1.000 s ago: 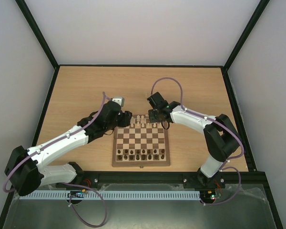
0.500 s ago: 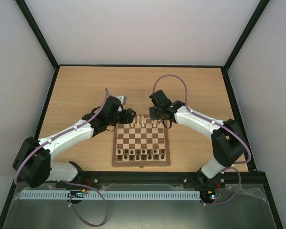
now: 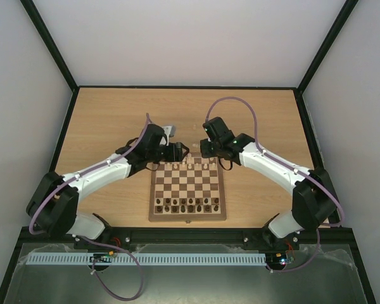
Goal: Set up the chess pieces on the board
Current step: Pick up the chess piece from the chessboard.
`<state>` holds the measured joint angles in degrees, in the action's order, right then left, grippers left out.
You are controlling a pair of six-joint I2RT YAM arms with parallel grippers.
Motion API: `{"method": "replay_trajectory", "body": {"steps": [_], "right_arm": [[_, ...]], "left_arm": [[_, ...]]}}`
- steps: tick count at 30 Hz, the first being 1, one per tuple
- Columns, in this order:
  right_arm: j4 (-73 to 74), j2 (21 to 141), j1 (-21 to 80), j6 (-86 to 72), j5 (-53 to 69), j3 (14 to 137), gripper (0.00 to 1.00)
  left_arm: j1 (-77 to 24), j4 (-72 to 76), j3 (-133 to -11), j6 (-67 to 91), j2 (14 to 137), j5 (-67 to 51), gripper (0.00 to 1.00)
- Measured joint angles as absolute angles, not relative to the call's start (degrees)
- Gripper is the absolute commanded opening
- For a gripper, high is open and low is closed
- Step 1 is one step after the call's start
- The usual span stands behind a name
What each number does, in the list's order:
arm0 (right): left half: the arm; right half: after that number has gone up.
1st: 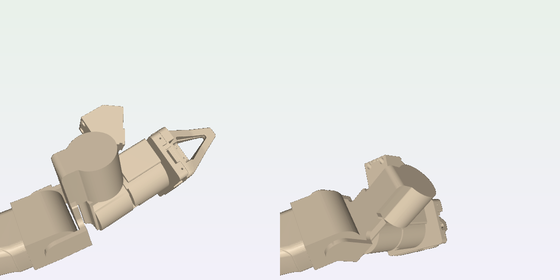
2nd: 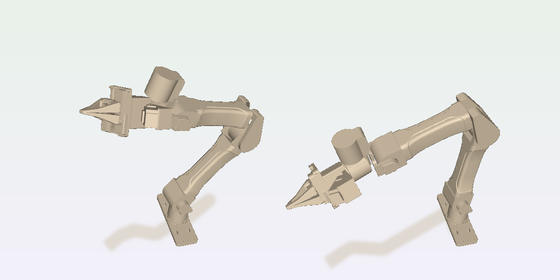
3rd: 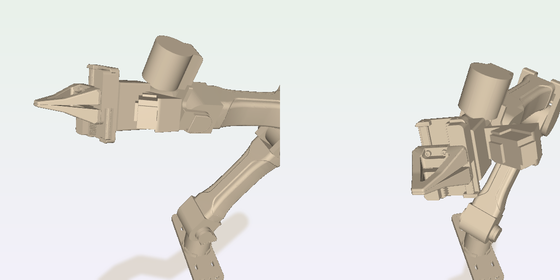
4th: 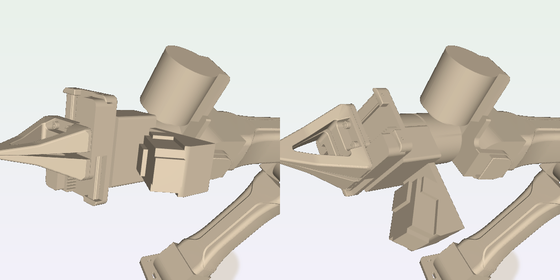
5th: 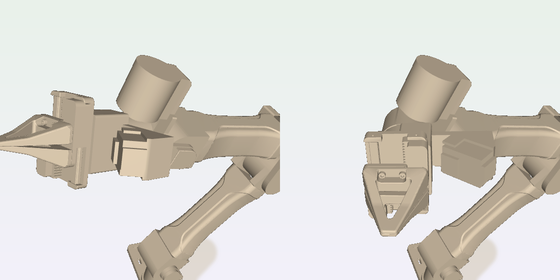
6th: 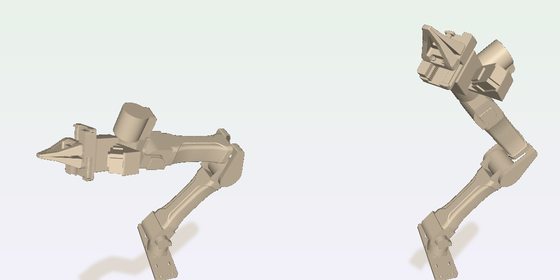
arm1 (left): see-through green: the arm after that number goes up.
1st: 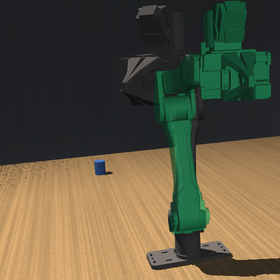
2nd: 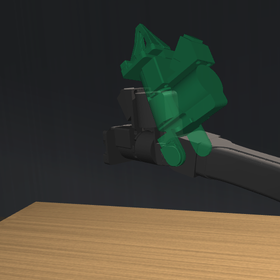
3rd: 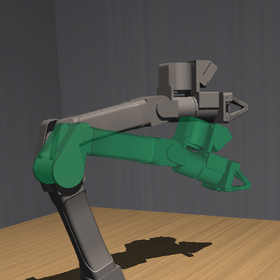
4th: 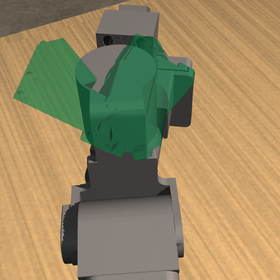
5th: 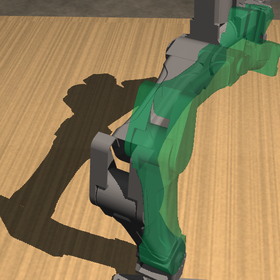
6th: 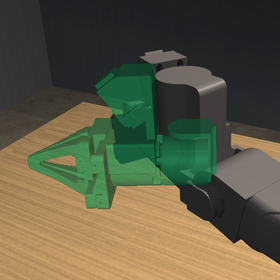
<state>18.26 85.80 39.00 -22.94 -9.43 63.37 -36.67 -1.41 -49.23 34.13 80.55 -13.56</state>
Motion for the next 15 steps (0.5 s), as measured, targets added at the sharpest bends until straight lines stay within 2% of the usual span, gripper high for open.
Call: {"method": "replay_trajectory", "body": {"steps": [8,15], "right_arm": [[18.35,84.86,39.0,-22.9,-8.56,63.35,0.1],[18.37,84.09,39.0,-22.81,-7.88,63.24,0.1]], "left_arm": [[-36.01,2.59,-50.7,36.12,84.51,-19.33,0.64],[-35.29,5.08,-50.83,37.47,86.56,-23.62,0.57]]}}
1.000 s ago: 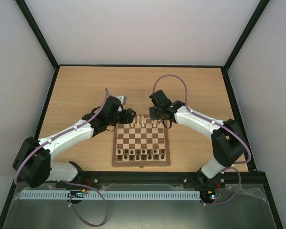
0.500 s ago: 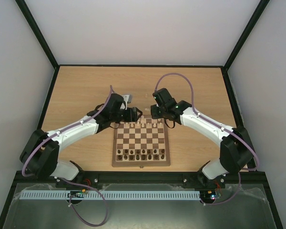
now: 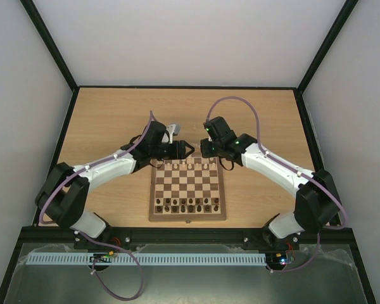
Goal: Set up the chess pieces on the board
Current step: Pick up the chess piece from the chessboard.
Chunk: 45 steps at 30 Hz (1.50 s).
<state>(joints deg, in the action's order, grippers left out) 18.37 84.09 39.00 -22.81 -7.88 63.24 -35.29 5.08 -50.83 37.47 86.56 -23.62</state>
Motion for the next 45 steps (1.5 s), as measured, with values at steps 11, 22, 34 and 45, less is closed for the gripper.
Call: {"method": "replay_trajectory", "body": {"steps": [11,22,34,45], "right_arm": [[18.35,82.83,39.0,-22.26,-5.82,62.48,0.1],[18.35,82.19,39.0,-22.04,-4.27,61.8,0.1],[18.31,81.45,39.0,-21.82,-2.96,61.39,0.1],[18.28,81.43,39.0,-21.71,-2.57,61.21,0.1]], "left_arm": [[-33.87,8.27,-51.51,39.0,88.18,-28.4,0.51],[-33.45,10.04,-51.51,40.32,89.08,-31.11,0.39],[-33.45,10.94,-51.66,40.73,90.54,-32.01,0.33],[-33.43,10.85,-53.3,40.64,91.29,-32.03,0.28]]}}
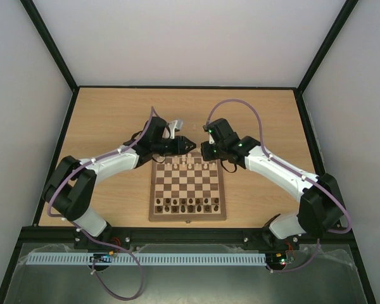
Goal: Set up the chess pieces on the board
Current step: Pick up the chess piece from the chessboard.
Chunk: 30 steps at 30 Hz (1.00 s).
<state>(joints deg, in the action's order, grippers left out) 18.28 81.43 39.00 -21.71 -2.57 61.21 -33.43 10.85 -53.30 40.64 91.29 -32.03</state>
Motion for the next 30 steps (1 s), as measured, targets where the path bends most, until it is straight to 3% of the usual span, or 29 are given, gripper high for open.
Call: {"method": "replay_trajectory", "body": {"steps": [16,30], "right_arm": [[18.22,81.43,39.0,-21.58,-2.59,61.21,0.1],[18.17,81.43,39.0,-21.58,-2.61,61.19,0.1]], "left_arm": [[-33.41,10.31,-53.36,39.75,91.48,-31.92,0.35],[-33.41,9.91,-53.28,39.33,91.5,-31.92,0.17]]}}
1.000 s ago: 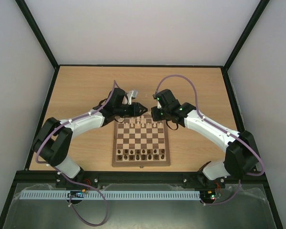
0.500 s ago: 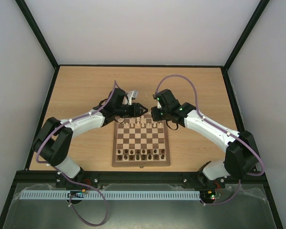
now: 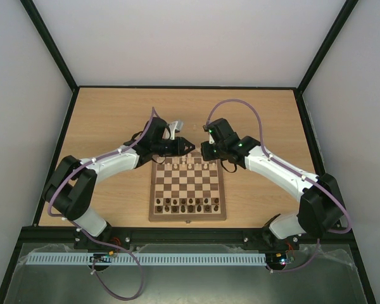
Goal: Set up the chess pieces on the board
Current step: Pick up the chess piece from the chessboard.
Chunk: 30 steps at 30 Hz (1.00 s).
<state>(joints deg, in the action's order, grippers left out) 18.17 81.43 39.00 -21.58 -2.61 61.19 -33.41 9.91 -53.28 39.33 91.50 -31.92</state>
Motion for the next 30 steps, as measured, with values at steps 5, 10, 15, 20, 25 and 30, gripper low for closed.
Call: {"method": "replay_trajectory", "body": {"steps": [5,10,15,20,25,30], "right_arm": [[18.17,81.43,39.0,-21.58,-2.68,61.17,0.1],[18.15,81.43,39.0,-21.58,-2.79,61.14,0.1],[18.15,81.43,39.0,-21.61,-3.05,60.99,0.1],[18.15,81.45,39.0,-21.61,-3.68,60.99,0.1],[18.17,82.0,39.0,-21.63,-4.34,60.99,0.1],[18.31,83.11,39.0,-21.65,-5.72,60.99,0.1]], "left_arm": [[-33.41,9.96,-53.19,39.35,91.61,-32.14,0.15],[-33.41,9.93,-53.17,39.44,91.7,-32.16,0.13],[-33.3,8.19,-53.32,38.87,91.64,-31.18,0.13],[-33.08,2.76,-54.59,36.95,90.17,-28.03,0.13],[-33.08,-1.83,-57.67,34.83,88.4,-25.1,0.13],[-33.61,-7.42,-62.5,32.36,88.16,-20.86,0.14]]}}
